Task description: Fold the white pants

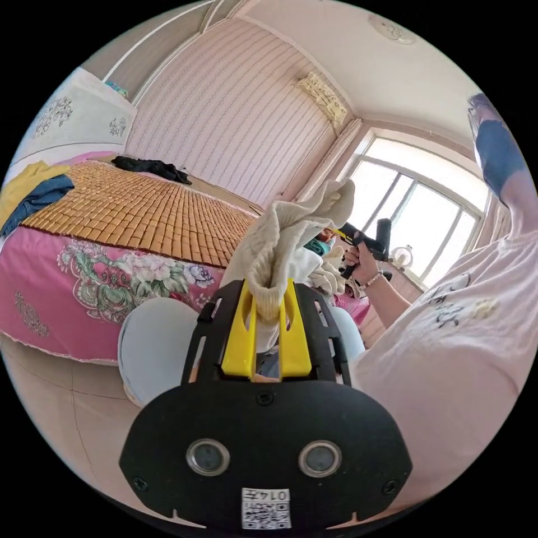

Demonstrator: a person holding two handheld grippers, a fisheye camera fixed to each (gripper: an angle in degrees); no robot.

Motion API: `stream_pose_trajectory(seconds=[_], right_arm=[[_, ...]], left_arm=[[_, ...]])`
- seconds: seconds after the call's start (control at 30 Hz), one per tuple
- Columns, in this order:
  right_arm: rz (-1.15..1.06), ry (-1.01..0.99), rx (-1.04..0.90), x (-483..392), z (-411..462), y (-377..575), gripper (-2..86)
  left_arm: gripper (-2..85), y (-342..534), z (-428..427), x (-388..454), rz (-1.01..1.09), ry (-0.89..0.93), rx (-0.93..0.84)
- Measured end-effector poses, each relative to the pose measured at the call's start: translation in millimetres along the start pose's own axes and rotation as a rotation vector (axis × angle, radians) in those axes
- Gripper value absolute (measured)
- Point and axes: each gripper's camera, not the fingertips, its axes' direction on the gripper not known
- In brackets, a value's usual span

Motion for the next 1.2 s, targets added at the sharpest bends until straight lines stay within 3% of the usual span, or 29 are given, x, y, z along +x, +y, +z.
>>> stream_pose_trajectory(seconds=[0.2, 0.37, 0.43, 0.57, 0.67, 0.77, 0.87, 1.03, 1.1, 1.2], right_arm=[[0.19, 0.082, 0.128, 33.0, -64.2, 34.6, 2.7], [0.211, 0.25, 0.158, 44.1, -124.7, 11.0, 2.1], [0.136, 0.315, 0.2, 40.1, -156.3, -36.9, 1.9], [-0.293, 0.56, 0.298, -54.7, -227.5, -216.1, 1.4], [-0.516, 0.641, 0.453, -132.9, -252.2, -299.5, 0.9], [-0.596, 0.568, 0.402, -154.3, -218.4, -338.3, 0.7], [-0.577, 0.513, 0.218, -128.3, -134.3, -331.0, 0.6], [-0.336, 0.312, -0.134, -19.2, 31.9, -242.8, 0.6], [-0.181, 0.194, -0.285, 22.0, 96.5, -191.9, 0.6], [-0.108, 0.176, -0.324, 37.9, 133.3, -159.0, 0.6]], left_arm=[[5.5, -37.0, 20.6, 62.6, 0.242, 0.2, 0.008], [5.1, -73.0, 53.3, 99.9, 0.399, 0.41, 0.036], [4.9, -129.7, 54.2, 120.9, 0.465, 0.456, 0.149], [5.1, -228.4, 6.4, 138.5, 0.499, 0.565, 0.412], [5.1, -260.9, -44.1, 148.8, 0.563, 0.462, 0.572], [5.1, -247.5, -60.0, 119.4, 0.501, 0.344, 0.624], [4.9, -205.5, -39.6, 58.1, 0.302, 0.235, 0.479], [4.7, -97.7, 3.8, -31.4, -0.047, 0.038, 0.095], [4.7, -73.5, 14.1, -39.5, -0.086, -0.003, 0.007], [4.7, -63.6, 9.1, -54.0, -0.115, 0.013, 0.038]])
